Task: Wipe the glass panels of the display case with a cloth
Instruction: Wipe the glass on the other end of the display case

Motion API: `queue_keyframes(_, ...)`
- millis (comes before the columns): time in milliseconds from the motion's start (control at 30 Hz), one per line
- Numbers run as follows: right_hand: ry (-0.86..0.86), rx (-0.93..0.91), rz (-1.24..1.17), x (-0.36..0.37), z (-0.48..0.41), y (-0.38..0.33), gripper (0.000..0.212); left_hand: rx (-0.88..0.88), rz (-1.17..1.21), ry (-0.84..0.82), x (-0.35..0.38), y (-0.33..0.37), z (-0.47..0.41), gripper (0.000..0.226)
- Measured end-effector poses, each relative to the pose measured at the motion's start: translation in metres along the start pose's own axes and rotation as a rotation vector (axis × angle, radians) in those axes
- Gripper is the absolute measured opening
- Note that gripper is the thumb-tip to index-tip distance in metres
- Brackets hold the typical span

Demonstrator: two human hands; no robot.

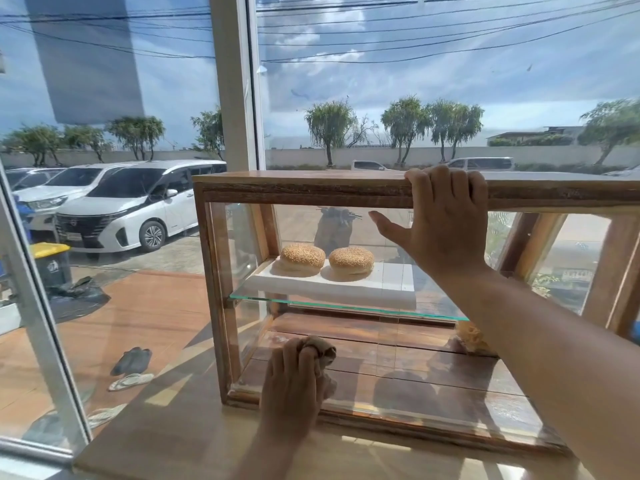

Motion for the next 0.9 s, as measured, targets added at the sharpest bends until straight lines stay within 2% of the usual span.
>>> queue_keyframes(167, 0.031, 0.004, 0.012, -0.002, -0.008, 0.004, 0.068, 0.040, -0.060, 0.335, -0.085, 0.032, -0.130, 0.016)
queue_keyframes(300, 0.010, 0.000, 0.007, -0.001, -0.007, 0.001, 0.068, -0.022, -0.101, 0.409, -0.111, 0.039, -0.166, 0.020)
queue_keyframes(467, -0.008, -0.005, 0.007, -0.001, -0.008, 0.003, 0.066, 0.032, -0.086, 0.313, -0.059, 0.032, -0.113, 0.020)
queue_keyframes(633, -0.009, -0.004, -0.004, -0.002, -0.007, 0.002, 0.065, 0.097, -0.110, -0.021, 0.027, 0.025, 0.002, 0.028)
queue_keyframes(733, -0.012, 0.004, 0.002, -0.001, -0.006, 0.003, 0.065, 0.069, -0.065, -0.156, 0.046, 0.019, 0.032, 0.029)
queue_keyframes(833, 0.004, -0.002, 0.018, 0.000, -0.005, 0.005, 0.065, 0.141, -0.023, -0.135, 0.031, 0.027, 0.015, 0.018)
queue_keyframes(900, 0.010, -0.020, 0.029, 0.001, -0.004, 0.004, 0.064, 0.127, 0.031, -0.010, 0.007, 0.035, -0.016, 0.014)
Point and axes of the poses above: each hand's wrist, its own z-axis away from the middle knuckle, its own x-axis out of the palm, y = z × x, the point moved 4 cm from there along -z, towards the middle knuckle, and after that the axes turned 12 degrees about -y, right-handed, at the moved point
